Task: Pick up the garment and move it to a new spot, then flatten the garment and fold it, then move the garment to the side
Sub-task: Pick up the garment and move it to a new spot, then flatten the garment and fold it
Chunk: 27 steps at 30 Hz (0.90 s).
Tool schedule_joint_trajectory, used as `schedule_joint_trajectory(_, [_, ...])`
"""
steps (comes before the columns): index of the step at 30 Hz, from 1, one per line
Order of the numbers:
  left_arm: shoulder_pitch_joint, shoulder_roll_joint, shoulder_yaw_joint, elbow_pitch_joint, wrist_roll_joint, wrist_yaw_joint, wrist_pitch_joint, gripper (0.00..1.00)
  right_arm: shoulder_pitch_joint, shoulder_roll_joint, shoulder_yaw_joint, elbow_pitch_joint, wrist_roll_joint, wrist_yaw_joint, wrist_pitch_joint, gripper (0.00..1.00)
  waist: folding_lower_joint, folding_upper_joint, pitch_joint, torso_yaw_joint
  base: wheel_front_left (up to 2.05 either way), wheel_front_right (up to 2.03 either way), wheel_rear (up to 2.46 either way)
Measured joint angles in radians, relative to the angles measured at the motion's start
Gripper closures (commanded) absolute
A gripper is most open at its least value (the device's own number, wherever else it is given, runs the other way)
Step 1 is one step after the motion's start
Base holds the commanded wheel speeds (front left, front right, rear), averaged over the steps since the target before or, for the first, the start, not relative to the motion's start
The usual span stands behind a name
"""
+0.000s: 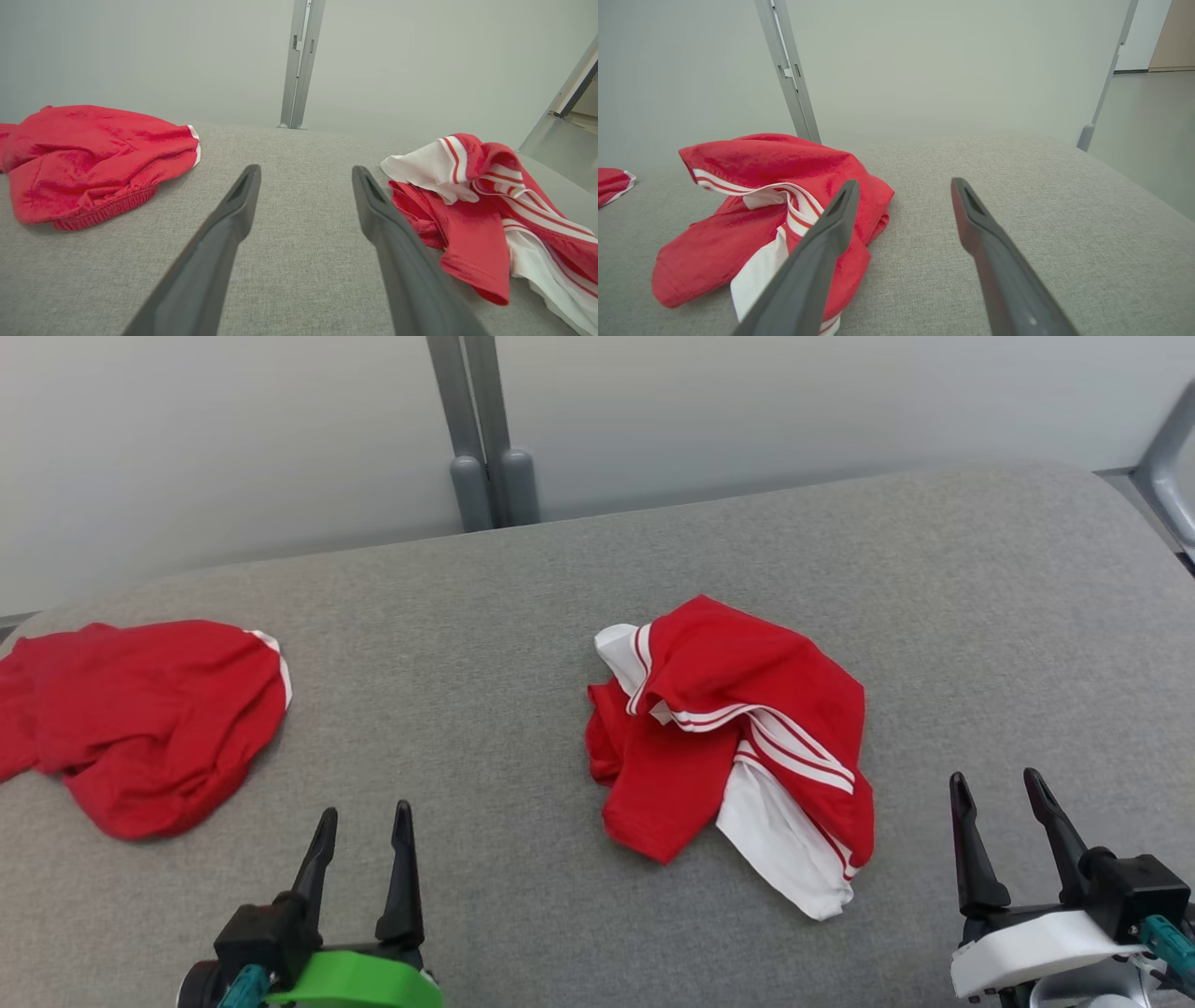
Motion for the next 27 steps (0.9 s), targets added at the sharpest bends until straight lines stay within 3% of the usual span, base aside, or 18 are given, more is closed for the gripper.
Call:
schedule_joint_trajectory(7, [0.130, -0.042, 0.133, -0.057, 0.076, -0.051, 0.000, 0.00, 0.028, 0.000, -0.016, 0.000, -0.009, 0.000, 0.000, 0.00, 0.0000, 0.0000, -0.029, 0.069, 0.00, 0.00, 0.00])
schedule_joint_trajectory(13, [0.192, -0.051, 0.206, -0.076, 0.124, -0.089, 0.000, 0.00, 0.055, 0.010, -0.016, 0.007, -0.011, 0.000, 0.000, 0.00, 0.0000, 0.0000, -0.062, 0.089, 0.00, 0.00, 0.00])
schedule_joint_trajectory(27, [0.177, -0.053, 0.198, -0.068, 0.122, -0.146, 0.000, 0.00, 0.052, 0.013, 0.006, 0.018, -0.014, 0.000, 0.000, 0.00, 0.0000, 0.0000, -0.062, 0.090, 0.00, 0.00, 0.00])
